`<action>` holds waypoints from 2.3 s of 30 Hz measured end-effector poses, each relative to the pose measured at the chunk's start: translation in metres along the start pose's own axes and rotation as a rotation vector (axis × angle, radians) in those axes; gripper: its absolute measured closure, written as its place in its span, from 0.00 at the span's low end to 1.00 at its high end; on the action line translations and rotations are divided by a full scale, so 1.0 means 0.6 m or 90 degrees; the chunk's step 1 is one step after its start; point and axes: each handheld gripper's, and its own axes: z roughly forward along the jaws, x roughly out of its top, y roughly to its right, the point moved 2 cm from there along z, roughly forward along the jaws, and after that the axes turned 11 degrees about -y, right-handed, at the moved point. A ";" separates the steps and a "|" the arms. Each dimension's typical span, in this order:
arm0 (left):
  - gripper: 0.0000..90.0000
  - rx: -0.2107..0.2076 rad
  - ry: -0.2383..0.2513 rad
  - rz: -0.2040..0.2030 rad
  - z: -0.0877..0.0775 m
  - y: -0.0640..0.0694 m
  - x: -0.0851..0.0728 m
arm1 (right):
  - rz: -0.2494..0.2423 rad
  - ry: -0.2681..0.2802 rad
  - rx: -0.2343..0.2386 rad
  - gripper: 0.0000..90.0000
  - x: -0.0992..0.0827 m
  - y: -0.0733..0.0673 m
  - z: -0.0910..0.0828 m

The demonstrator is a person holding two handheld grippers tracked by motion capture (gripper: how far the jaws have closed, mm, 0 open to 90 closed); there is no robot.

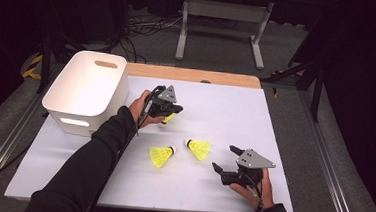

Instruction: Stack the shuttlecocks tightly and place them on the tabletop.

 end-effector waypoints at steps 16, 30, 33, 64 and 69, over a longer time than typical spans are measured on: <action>1.00 0.035 -0.019 0.000 -0.047 0.014 -0.029 | -0.009 -0.009 0.005 0.19 0.003 -0.007 0.008; 0.51 -0.001 -0.052 -0.231 -0.002 -0.027 -0.070 | -0.010 -0.021 0.018 0.19 -0.001 -0.005 0.013; 0.67 -0.024 -0.044 -0.223 -0.001 -0.029 -0.073 | -0.015 -0.021 0.021 0.19 0.000 -0.007 0.012; 0.54 -0.089 -0.034 -0.285 -0.015 0.003 -0.108 | -0.018 -0.041 0.047 0.19 -0.002 -0.012 0.018; 0.82 -0.101 0.002 -0.272 -0.020 0.000 -0.110 | -0.013 -0.044 0.050 0.20 -0.003 -0.009 0.019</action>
